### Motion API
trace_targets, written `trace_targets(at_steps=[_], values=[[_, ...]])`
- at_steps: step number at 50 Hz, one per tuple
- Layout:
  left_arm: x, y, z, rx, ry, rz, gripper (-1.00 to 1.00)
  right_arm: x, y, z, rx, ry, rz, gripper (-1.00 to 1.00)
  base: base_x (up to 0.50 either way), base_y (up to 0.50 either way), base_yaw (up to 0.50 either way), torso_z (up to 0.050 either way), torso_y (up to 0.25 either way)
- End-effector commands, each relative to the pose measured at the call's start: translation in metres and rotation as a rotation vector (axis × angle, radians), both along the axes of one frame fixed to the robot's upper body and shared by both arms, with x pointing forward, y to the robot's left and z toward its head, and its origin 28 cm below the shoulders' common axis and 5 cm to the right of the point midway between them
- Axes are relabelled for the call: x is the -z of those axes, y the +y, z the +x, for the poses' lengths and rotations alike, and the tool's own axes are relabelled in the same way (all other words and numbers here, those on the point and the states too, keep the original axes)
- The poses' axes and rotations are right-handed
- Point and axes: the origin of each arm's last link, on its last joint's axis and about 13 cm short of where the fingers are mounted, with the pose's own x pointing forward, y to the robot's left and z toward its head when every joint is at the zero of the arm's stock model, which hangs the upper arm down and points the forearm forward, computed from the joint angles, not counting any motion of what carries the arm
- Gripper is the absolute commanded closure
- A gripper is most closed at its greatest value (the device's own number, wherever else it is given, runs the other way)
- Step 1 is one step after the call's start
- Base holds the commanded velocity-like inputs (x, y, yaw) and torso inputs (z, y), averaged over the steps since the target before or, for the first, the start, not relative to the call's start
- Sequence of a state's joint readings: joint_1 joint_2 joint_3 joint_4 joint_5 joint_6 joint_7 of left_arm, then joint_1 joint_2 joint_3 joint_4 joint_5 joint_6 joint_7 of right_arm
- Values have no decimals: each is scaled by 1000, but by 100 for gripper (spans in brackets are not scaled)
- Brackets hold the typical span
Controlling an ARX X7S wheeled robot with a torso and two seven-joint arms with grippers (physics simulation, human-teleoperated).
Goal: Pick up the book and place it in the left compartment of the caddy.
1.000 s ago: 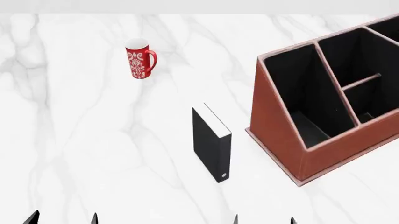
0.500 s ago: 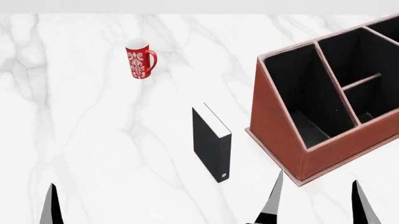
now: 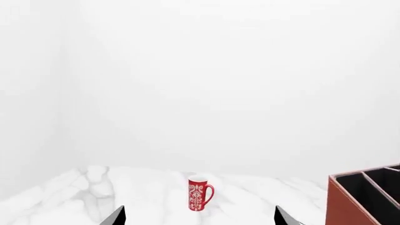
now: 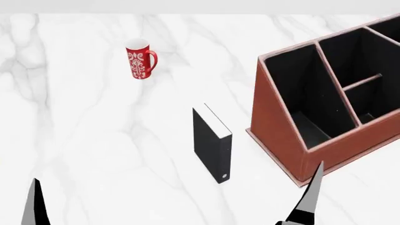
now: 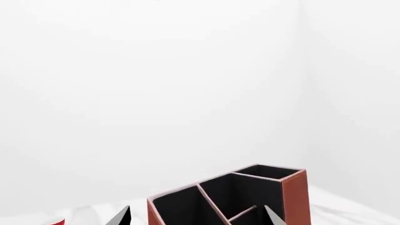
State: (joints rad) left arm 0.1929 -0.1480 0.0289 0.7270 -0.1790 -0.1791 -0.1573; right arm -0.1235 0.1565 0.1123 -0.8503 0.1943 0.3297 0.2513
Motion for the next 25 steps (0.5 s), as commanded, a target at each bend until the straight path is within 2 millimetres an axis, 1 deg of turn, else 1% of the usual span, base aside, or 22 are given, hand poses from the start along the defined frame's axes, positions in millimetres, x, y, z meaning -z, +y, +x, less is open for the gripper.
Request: trace_targets(at_steps=[1, 25], values=[[-3, 0, -2, 1, -9, 0, -100, -2, 0, -1, -18, -9, 16, -100, 0, -363, 0, 0, 0], [-4, -1, -3, 7, -8, -6, -100, -1, 3, 0, -60, -13, 20, -100, 0, -500, 0, 0, 0]])
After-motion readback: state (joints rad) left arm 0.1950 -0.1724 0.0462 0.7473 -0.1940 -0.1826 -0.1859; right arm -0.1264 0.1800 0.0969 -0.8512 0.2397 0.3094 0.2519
